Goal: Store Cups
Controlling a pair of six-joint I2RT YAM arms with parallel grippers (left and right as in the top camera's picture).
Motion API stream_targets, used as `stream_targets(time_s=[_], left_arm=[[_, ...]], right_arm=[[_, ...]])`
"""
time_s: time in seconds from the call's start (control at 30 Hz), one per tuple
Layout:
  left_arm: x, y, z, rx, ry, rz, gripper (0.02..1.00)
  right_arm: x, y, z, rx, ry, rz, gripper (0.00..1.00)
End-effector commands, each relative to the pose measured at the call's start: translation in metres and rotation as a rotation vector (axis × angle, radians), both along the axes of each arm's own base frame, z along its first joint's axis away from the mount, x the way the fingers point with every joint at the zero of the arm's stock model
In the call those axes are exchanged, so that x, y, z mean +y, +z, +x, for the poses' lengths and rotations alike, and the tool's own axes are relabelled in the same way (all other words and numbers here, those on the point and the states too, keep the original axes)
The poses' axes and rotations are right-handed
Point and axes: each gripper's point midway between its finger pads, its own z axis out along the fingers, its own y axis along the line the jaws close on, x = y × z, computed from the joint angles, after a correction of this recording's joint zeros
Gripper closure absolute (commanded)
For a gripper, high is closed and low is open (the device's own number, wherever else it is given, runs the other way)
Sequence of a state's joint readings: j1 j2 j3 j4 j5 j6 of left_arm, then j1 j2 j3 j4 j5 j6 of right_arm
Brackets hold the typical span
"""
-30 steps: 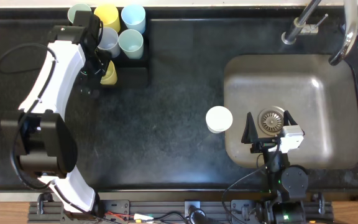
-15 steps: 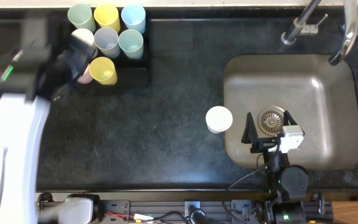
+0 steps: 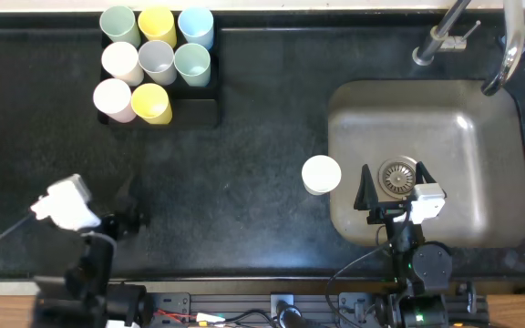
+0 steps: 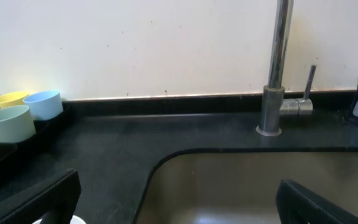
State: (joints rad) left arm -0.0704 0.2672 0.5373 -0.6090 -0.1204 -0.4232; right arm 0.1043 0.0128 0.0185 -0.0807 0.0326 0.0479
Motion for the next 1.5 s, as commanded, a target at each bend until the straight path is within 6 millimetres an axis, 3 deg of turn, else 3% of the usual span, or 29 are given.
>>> stream_targets(time_s=[0.03, 0.17, 0.27, 0.37, 0.53, 0.57, 1.5], left_arm=[[-0.002, -0.004, 0.027, -0.273, -0.015, 0.063, 0.020], [-0.012, 0.024, 0.027, -0.617, -0.065, 0.242, 0.020], [-0.012, 0.021, 0.027, -0.593, -0.071, 0.381, 0.020], [-0.012, -0.006, 0.032, -0.487, -0.099, 0.469, 0.020], [-0.012, -0.066, 0.029, -0.252, -0.153, 0.462, 0.020], [-0.014, -0.070, 0.029, -0.237, -0.171, 0.461, 0.020], [-0.014, -0.068, 0.028, -0.247, -0.170, 0.460, 0.020]], right_arm=[[-0.001, -0.004, 0.000, 0.000, -0.004, -0.007, 0.005], [-0.001, -0.004, 0.000, 0.000, -0.004, -0.007, 0.003], [-0.001, -0.004, 0.000, 0.000, -0.004, -0.007, 0.003], [-0.001, -0.004, 0.000, 0.000, -0.004, -0.007, 0.005], [-0.001, -0.004, 0.000, 0.000, -0.004, -0.007, 0.005], [-0.001, -0.004, 0.000, 0.000, -0.005, -0.007, 0.005], [-0.001, -0.004, 0.000, 0.000, -0.004, -0.007, 0.005]])
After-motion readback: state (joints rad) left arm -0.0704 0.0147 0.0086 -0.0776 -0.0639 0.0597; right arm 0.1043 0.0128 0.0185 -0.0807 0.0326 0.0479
